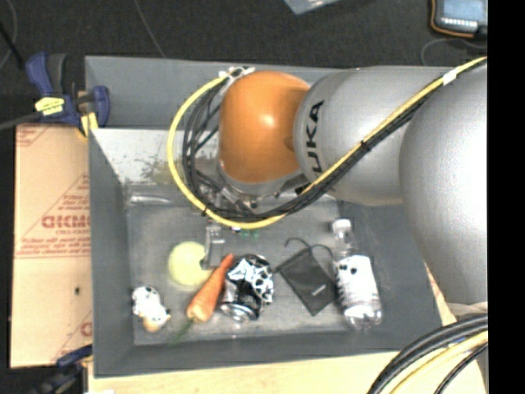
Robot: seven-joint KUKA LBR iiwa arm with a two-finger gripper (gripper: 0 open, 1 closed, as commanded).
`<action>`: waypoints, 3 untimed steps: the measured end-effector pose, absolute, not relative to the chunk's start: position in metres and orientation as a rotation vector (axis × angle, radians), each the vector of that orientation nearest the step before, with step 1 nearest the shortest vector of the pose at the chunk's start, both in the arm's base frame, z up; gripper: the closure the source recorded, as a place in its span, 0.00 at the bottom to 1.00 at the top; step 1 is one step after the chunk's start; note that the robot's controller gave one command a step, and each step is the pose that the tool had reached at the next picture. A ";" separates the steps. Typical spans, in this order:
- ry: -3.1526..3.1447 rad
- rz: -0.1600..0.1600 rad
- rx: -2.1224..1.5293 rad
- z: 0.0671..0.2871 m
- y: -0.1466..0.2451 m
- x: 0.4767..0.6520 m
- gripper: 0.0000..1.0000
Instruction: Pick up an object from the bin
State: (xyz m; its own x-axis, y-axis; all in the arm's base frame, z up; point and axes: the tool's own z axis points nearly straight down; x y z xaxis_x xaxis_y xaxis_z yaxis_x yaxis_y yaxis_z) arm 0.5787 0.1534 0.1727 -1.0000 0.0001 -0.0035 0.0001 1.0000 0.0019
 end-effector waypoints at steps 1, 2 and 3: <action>3.146 -0.001 0.090 0.185 0.139 0.608 0.00; 3.126 0.003 0.054 0.179 0.125 0.613 0.00; 3.134 0.001 -0.179 0.148 0.117 0.586 0.00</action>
Offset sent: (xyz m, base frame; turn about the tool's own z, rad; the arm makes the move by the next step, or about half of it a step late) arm -0.0341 -0.0473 -0.0303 -0.0440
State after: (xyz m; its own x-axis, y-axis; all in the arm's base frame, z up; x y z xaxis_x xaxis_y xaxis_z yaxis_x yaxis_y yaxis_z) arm 0.5861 0.1166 0.1476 -0.9935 -0.1140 -0.0030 -0.1140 0.9935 0.0006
